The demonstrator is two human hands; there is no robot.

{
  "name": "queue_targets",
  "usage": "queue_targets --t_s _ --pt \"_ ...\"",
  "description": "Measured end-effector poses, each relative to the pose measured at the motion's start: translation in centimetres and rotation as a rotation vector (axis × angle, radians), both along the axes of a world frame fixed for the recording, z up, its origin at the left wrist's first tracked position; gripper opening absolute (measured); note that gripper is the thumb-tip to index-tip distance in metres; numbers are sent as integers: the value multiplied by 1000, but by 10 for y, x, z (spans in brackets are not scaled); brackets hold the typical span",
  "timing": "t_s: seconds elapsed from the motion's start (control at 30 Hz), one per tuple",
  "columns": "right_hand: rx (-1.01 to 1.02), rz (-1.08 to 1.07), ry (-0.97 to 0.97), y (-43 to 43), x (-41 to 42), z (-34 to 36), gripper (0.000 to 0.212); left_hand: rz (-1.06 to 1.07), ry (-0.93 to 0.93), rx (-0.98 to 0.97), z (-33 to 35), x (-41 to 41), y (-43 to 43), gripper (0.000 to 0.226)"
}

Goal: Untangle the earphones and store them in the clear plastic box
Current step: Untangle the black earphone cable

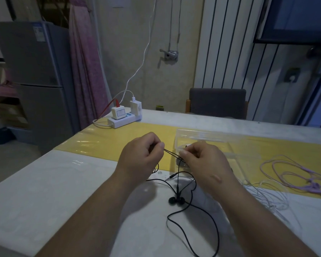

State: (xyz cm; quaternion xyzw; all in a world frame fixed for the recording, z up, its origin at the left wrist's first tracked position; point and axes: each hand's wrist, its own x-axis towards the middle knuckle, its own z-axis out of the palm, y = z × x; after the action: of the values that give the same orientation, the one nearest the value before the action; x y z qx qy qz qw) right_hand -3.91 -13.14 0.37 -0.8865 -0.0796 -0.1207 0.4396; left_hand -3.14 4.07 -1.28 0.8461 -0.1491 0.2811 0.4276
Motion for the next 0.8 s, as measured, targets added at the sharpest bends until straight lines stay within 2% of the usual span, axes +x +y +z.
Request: queue_targets --t_s 0.1,0.13,0.27,0.33,0.4,0.5,0.57,0.67,0.73,0.8 --pt "-106 -37 -12 0 0 0 24 3 8 18 0 0 0 19" --pt "-41 -20 -1 1 0 1 25 4 12 12 0 0 0 19" --pt "548 164 171 5 -3 4 20 49 17 64 -1 1 1 19" --pt "626 167 173 2 -4 8 15 68 8 75 -2 1 1 21" --pt "577 127 148 -1 -3 9 14 85 0 68 -2 2 1 26" --pt "167 25 70 -5 2 4 6 86 0 81 -1 2 0 24" --pt "22 12 51 -5 3 1 12 84 6 87 -1 1 -1 21" --pt "92 13 -7 -3 3 1 25 89 12 78 -1 2 0 22" --pt "266 -20 -17 -2 2 3 28 93 19 85 -1 2 1 21" --pt "492 -38 51 -4 3 5 35 101 29 96 -1 2 2 19"
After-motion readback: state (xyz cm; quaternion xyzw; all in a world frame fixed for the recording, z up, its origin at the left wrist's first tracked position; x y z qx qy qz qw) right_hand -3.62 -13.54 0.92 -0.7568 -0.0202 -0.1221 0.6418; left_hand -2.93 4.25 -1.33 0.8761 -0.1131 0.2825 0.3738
